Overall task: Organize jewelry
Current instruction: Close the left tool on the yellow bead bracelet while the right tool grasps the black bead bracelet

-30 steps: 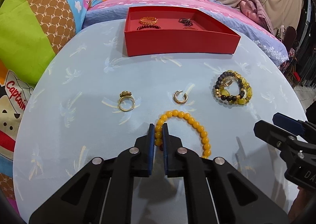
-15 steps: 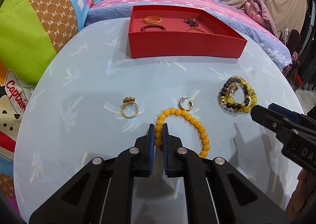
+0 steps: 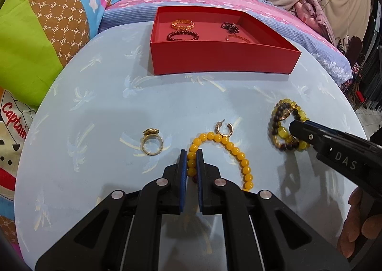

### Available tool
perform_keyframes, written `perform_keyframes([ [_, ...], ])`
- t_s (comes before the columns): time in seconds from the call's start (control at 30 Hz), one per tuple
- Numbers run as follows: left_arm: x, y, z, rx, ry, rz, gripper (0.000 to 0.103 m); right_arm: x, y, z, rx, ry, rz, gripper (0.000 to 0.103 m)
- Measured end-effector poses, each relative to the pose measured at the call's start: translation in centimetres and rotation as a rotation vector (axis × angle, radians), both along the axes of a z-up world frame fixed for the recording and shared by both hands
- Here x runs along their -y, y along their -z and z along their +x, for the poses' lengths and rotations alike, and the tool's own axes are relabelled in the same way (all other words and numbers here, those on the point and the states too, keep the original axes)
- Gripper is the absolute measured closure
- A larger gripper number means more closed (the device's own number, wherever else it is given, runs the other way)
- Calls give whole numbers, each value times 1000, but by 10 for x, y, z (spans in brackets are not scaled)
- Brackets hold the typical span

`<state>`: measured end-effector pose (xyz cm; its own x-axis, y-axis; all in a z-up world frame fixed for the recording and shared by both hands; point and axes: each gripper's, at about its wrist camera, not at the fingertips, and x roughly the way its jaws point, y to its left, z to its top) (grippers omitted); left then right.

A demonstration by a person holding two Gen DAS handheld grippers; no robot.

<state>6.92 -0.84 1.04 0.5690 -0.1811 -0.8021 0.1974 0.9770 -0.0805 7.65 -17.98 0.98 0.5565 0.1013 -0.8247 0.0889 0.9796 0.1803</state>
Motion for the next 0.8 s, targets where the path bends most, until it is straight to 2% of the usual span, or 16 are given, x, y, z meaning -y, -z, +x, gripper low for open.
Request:
perform_keyframes([
  [0.2,1,0,2,1,0,-2,96,-3,2,-1,22,-11,-48,86],
  [0.33,1,-1,3,-7,-1,-16,96,3,1,0,14,5,-33,94],
  [0.6,0,-8,-1,0,7,-36,96,6,-15,-9,53,11,-11,95],
  [0.8,1,-26,-7,30,23,-64,96,5,-35,-16,101,6,6,95],
])
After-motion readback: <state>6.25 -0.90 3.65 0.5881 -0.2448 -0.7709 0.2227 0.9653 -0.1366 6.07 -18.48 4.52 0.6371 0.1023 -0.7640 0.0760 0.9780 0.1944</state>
